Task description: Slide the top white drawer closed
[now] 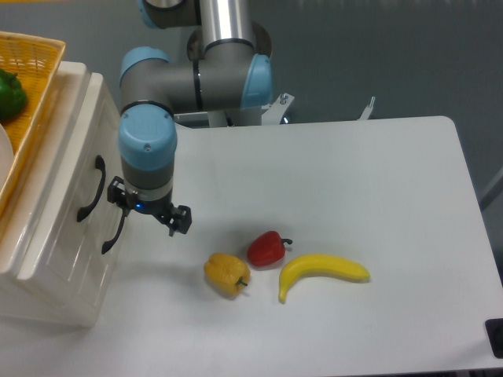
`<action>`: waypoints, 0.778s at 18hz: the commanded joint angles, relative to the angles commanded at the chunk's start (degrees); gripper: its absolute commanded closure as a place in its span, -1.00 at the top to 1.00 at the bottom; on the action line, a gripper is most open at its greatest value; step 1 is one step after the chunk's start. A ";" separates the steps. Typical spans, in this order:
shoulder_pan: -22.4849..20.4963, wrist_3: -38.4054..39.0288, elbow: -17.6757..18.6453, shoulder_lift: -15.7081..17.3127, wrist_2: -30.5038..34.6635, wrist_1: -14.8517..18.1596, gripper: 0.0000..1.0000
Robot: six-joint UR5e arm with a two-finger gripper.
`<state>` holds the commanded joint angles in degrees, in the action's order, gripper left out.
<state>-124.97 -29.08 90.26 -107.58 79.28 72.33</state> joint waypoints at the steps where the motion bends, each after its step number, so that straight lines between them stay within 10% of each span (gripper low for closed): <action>1: -0.79 -0.62 0.00 0.09 0.52 0.00 1.00; 14: -10.28 -20.73 1.41 3.60 7.03 1.58 1.00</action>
<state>-135.26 -49.81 91.67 -103.98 86.31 73.92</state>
